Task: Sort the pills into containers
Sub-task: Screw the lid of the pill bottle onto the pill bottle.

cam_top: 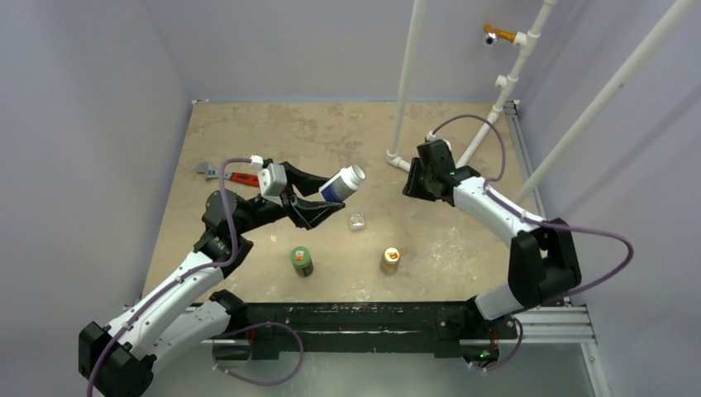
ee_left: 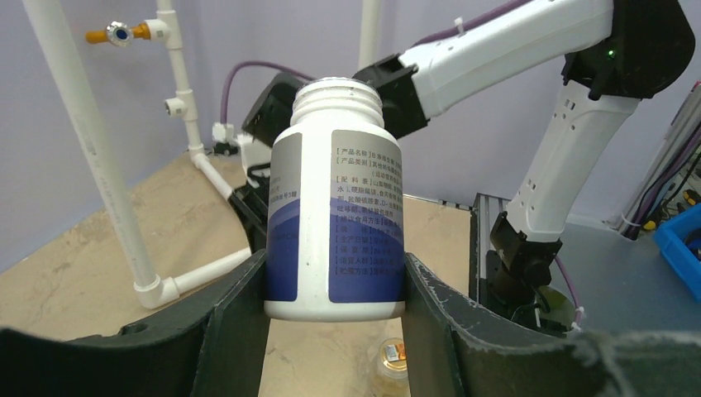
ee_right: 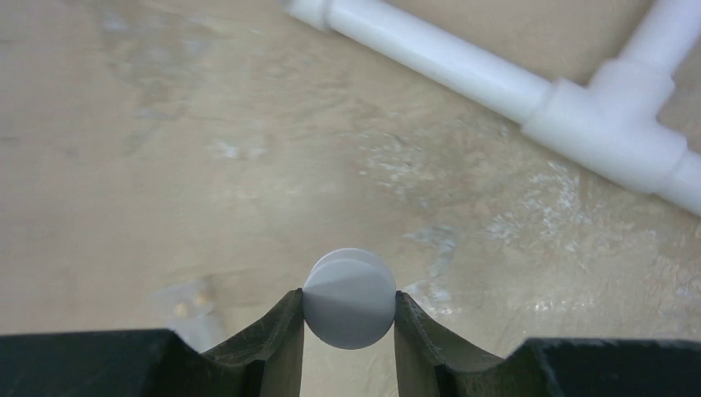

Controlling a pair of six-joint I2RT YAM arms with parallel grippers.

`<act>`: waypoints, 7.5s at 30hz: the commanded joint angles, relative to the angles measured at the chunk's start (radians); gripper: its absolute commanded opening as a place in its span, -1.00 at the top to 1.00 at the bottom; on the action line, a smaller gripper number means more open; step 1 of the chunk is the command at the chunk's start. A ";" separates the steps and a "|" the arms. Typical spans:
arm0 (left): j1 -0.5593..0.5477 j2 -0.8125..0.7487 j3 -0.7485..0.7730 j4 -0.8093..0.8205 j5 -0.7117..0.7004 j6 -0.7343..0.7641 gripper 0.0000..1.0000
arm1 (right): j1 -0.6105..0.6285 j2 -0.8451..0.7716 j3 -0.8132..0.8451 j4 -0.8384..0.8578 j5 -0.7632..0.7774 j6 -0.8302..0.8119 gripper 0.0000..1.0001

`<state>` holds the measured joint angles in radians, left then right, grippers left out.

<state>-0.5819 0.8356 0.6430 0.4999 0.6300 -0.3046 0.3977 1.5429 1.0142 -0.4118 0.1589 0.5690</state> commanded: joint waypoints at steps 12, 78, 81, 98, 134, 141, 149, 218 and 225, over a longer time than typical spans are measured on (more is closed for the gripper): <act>0.116 0.033 0.017 0.173 0.321 -0.182 1.00 | 0.000 -0.399 0.258 -0.019 -0.767 -0.133 0.91; 0.143 0.203 0.126 0.063 0.458 -0.276 1.00 | 0.167 -0.350 0.268 0.055 -1.066 -0.137 0.95; 0.109 0.179 0.131 -0.022 0.382 -0.187 1.00 | 0.170 -0.338 0.266 0.047 -1.058 -0.131 0.96; -0.059 0.055 0.126 -0.347 -0.218 0.246 1.00 | 0.174 -0.263 0.308 -0.191 -0.885 -0.176 1.00; -0.245 0.089 0.012 -0.080 -0.579 0.473 1.00 | 0.174 -0.158 0.507 -0.291 -0.733 0.006 0.74; -0.297 0.106 0.002 -0.018 -0.673 0.579 1.00 | 0.174 -0.137 0.530 -0.323 -0.782 0.027 0.72; -0.302 0.108 -0.021 0.023 -0.645 0.523 1.00 | 0.174 -0.149 0.556 -0.309 -0.746 0.036 0.38; -0.044 0.069 0.023 0.363 -0.038 -0.240 1.00 | 0.182 -0.306 0.389 0.552 -1.057 -0.006 -0.59; -0.035 0.082 0.023 0.369 -0.035 -0.257 1.00 | 0.199 -0.302 0.398 0.533 -1.036 -0.019 -0.50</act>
<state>-0.6304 0.9112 0.6247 0.8017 0.5797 -0.5392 0.5827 1.2682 1.3991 0.0864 -0.9035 0.5518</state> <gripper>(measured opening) 0.517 0.768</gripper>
